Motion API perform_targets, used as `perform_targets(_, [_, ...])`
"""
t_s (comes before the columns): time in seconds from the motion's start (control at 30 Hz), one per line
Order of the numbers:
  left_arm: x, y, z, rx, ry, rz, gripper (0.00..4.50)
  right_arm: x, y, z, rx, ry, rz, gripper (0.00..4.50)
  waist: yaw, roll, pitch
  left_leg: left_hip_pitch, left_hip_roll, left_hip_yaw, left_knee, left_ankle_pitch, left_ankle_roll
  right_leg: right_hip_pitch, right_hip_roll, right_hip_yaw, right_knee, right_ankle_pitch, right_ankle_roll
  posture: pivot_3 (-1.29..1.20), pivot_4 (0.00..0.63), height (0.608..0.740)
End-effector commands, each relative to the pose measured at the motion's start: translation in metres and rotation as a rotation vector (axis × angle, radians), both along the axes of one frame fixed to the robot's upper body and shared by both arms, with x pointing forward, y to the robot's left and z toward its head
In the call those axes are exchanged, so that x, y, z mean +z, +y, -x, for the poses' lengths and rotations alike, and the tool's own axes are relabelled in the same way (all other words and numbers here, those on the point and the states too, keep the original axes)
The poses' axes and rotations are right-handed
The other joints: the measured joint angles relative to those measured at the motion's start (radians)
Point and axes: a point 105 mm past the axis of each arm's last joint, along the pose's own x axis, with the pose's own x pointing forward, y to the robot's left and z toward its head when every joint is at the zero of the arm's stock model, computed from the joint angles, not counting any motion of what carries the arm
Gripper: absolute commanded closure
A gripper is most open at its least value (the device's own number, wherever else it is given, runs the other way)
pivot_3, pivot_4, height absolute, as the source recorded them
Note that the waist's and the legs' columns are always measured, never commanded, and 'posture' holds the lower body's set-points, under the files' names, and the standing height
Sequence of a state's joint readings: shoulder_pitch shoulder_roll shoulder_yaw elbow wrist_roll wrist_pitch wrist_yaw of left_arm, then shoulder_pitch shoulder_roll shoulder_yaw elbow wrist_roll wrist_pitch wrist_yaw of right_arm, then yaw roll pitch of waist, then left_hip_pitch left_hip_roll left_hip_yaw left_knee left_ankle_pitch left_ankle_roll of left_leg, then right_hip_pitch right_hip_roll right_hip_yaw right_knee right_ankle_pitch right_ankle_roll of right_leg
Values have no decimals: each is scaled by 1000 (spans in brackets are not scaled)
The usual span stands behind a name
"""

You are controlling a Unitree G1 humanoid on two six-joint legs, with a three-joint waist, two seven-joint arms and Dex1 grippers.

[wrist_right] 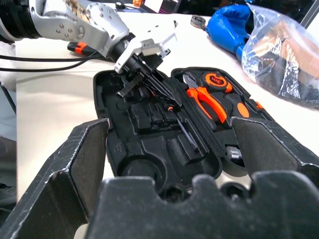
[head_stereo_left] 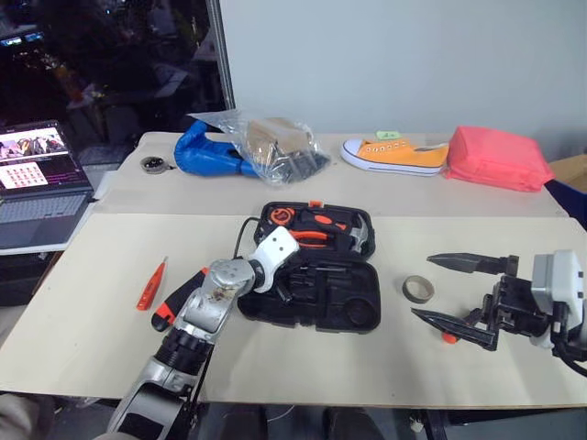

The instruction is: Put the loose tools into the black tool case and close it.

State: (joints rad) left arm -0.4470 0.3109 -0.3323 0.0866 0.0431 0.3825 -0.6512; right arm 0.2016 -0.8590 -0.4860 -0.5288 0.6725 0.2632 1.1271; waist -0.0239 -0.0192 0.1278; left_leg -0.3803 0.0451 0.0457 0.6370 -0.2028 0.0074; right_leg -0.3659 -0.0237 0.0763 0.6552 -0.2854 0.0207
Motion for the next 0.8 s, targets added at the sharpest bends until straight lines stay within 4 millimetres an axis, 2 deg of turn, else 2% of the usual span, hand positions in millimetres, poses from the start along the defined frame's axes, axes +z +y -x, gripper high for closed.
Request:
perform_targets(0.03, [-60, 28, 13, 49, 119, -160, 4475, 10, -1, -1, 11, -43, 9, 0, -4, 0, -1, 2, 0, 0, 0, 0, 0, 1, 0, 1, 0, 0, 0, 0, 150, 740])
perform_targets(0.1, [-47, 28, 5, 64, 45, -109, 4475, 10, 0, -2, 11, -46, 4, 0, -9, 0, -1, 8, 0, 0, -3, 0, 0, 6, 0, 2, 0, 0, -1, 0, 150, 740])
perform_targets(0.17, [-19, 27, -4, 90, -43, 12, 4475, 10, 1, -4, 10, -51, -3, 0, -14, 0, -1, 12, 0, 1, -4, 0, 0, 9, 0, 5, 0, -2, -4, 0, 150, 740])
perform_targets(0.27, [31, 27, -3, 90, -122, 227, 4475, 11, 2, -7, -4, -53, -40, 0, -20, -3, 2, 11, 1, 3, -5, 0, 0, 7, -1, 7, 0, -2, -4, 0, 150, 740])
perform_targets(0.37, [61, 32, 6, 79, -137, 335, 4475, 8, 3, -9, -9, -47, -54, 0, -20, -3, 3, 6, 2, 5, -5, 0, 0, -5, 0, 8, 1, 1, 1, 0, 150, 740])
perform_targets(0.43, [79, 35, 18, 56, -114, 406, 3978, 5, 4, -8, -4, -31, -64, 0, -16, -4, 3, -2, 2, 6, -5, 0, 0, -11, 0, 8, 0, 1, 1, 0, 150, 740])
perform_targets(0.47, [86, 38, 23, 49, -112, 421, 3894, 4, 5, -8, 3, -24, -68, 0, -14, -4, 3, -7, 2, 6, -5, 0, 0, -16, 0, 8, 0, 1, 1, 0, 150, 740])
perform_targets(0.5, [91, 40, 28, 46, -110, 427, 3391, 3, 6, -8, 9, -19, -71, 0, -13, -4, 3, -11, 1, 6, -5, 0, 0, -20, 0, 8, 0, 1, 1, 0, 150, 740])
perform_targets(0.53, [95, 44, 33, 54, -113, 429, 3139, 3, 7, -8, 16, -15, -72, 0, -12, -3, 3, -13, 0, 6, -5, 0, 0, -22, -1, 9, 0, 3, -1, 0, 150, 740])
perform_targets(0.57, [99, 48, 37, 66, -114, 433, 2689, 4, 7, -9, 22, -12, -73, 0, -12, -4, 3, -13, -1, 7, -5, -2, -1, -22, -1, 11, 0, 3, -2, 0, 150, 740])
perform_targets(0.63, [104, 55, 44, 92, -115, 431, 2218, 6, 6, -11, 35, -13, -77, 0, -11, -4, 3, -14, -1, 7, -5, -3, -1, -22, -1, 13, -3, 2, -1, 0, 150, 740])
perform_targets(0.67, [106, 59, 47, 107, -113, 435, 1755, 8, 6, -11, 43, -15, -82, 0, -10, -4, 3, -15, -1, 6, -6, -4, -1, -22, -1, 13, -6, 2, -1, 0, 150, 740])
perform_targets(0.8, [107, 68, 58, 150, -95, 435, 393, 11, 5, -14, 61, -17, -90, 0, -1, -5, 4, -17, -2, 6, -5, -5, 1, -22, -2, 13, -8, 3, 0, 0, 150, 740])
